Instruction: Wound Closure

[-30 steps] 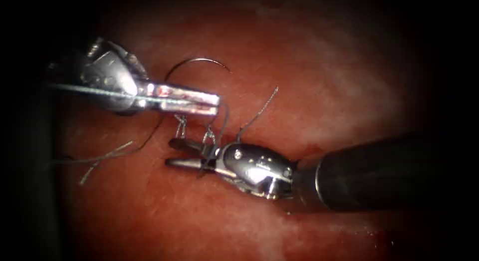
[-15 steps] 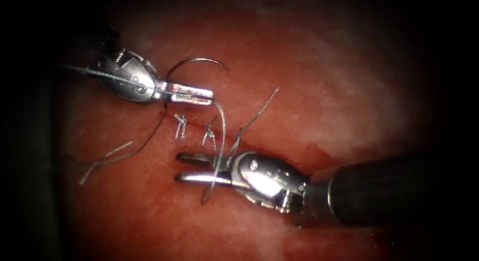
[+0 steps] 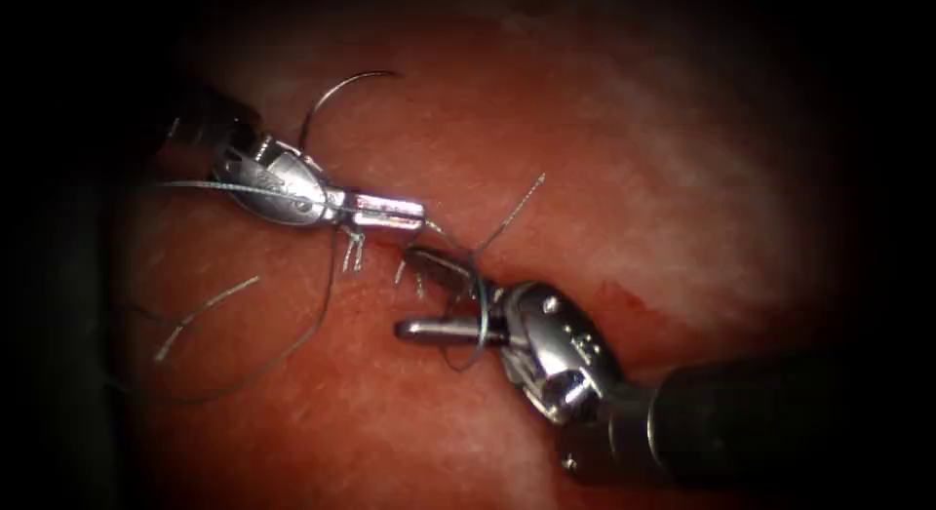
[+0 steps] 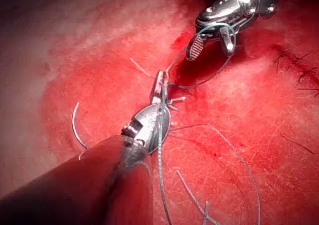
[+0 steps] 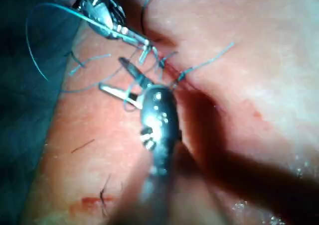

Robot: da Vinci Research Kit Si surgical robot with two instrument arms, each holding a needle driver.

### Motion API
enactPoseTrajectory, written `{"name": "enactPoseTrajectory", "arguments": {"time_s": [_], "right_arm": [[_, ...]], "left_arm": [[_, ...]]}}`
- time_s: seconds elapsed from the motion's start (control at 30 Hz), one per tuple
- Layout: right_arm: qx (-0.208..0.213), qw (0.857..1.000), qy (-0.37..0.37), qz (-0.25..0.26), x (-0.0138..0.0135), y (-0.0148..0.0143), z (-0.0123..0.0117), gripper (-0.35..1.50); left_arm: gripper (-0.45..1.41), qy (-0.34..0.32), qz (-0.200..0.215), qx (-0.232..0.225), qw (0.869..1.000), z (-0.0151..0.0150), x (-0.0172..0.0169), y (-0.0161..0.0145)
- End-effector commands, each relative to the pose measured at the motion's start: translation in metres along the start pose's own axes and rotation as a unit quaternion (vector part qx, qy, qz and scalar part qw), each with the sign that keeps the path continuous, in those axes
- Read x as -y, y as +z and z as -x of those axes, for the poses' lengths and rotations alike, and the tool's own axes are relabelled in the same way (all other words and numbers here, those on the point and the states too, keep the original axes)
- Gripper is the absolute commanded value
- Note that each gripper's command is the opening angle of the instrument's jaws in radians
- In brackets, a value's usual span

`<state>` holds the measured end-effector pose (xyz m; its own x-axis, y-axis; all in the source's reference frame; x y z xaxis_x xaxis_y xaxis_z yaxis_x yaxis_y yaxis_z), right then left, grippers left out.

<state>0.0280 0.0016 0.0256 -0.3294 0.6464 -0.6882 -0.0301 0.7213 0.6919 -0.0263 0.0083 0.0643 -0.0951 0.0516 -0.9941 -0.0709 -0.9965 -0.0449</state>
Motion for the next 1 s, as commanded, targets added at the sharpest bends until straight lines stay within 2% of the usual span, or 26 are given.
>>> {"name": "enactPoseTrajectory", "arguments": {"time_s": [0.03,0.17,0.3,0.4,0.47,0.53,0.6,0.73,1.0], "right_arm": [[-0.003,1.0,0.004,0.004,0.0006,0.0002,0.0012,0.74],[-0.02,1.0,0.012,0.013,0.0004,-0.0003,0.0008,0.74],[-0.02,0.999,0.012,0.042,-0.0002,-0.0014,0.0001,0.66],[-0.032,0.997,0.018,0.069,-0.001,-0.0022,-0.0005,0.56],[-0.04,0.992,0.062,0.099,-0.0015,-0.0025,-0.0003,0.46],[-0.054,0.98,0.14,0.134,-0.0021,-0.0028,-0.0001,0.38],[-0.057,0.968,0.188,0.157,-0.0026,-0.003,0.0001,0.38],[-0.046,0.951,0.23,0.201,-0.0036,-0.0037,0.001,0.26],[-0.05,0.915,0.297,0.269,-0.0054,-0.0059,0.0042,0.26]], "left_arm": [[-0.45,0.0,0.002,0.003,1.0,0.001,-0.0013,0.0007],[-0.45,0.0,0.005,0.012,1.0,0.0024,-0.0021,0.0011],[-0.45,-0.001,0.008,0.022,1.0,0.0032,-0.0029,0.001],[-0.45,0.002,0.009,0.027,1.0,0.0033,-0.0037,0.0009],[-0.45,0.001,0.009,0.03,1.0,0.0031,-0.0041,0.0009],[-0.45,0.0,0.005,0.032,0.999,0.0027,-0.0045,0.0012],[-0.45,-0.002,0.007,0.03,1.0,0.0021,-0.0049,0.0015],[-0.45,-0.005,0.009,0.029,1.0,0.0012,-0.0054,0.0022],[-0.45,-0.01,0.008,0.029,0.999,-0.0001,-0.0059,0.0024]]}}
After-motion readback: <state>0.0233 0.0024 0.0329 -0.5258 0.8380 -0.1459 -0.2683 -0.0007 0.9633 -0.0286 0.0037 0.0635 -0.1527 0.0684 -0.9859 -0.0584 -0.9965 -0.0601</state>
